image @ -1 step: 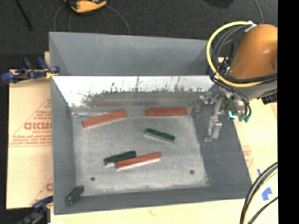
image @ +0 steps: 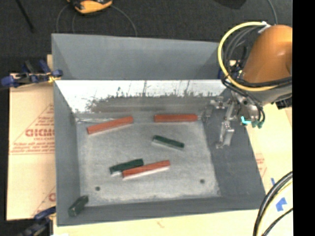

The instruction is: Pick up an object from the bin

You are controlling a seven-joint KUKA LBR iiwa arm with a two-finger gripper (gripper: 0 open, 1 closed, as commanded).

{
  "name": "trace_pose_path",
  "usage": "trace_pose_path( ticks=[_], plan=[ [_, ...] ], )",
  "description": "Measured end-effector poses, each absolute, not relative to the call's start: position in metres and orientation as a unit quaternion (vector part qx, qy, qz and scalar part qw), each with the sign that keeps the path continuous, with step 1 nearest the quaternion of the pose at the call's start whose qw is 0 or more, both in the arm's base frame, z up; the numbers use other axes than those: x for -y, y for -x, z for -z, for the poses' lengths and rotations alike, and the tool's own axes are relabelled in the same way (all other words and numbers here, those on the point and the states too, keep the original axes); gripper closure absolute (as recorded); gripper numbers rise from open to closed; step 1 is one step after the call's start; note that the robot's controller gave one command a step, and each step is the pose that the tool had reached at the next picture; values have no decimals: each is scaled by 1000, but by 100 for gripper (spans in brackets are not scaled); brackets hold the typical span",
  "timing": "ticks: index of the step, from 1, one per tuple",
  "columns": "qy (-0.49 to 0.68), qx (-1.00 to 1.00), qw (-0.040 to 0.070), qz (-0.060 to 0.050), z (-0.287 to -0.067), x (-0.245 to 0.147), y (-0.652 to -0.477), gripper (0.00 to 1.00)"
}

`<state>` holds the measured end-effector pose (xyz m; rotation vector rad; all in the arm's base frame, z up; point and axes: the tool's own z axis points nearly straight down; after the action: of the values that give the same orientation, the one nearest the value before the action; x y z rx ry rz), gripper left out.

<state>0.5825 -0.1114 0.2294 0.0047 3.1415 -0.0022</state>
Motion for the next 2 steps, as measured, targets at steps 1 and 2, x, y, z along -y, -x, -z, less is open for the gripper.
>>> trace_pose_path(
  ticks=[1,2],
  plan=[
    [4,-1000,6,2,-191,76,-571,0],
    [18,-1000,4,0,-122,71,-561,0]
  ],
)
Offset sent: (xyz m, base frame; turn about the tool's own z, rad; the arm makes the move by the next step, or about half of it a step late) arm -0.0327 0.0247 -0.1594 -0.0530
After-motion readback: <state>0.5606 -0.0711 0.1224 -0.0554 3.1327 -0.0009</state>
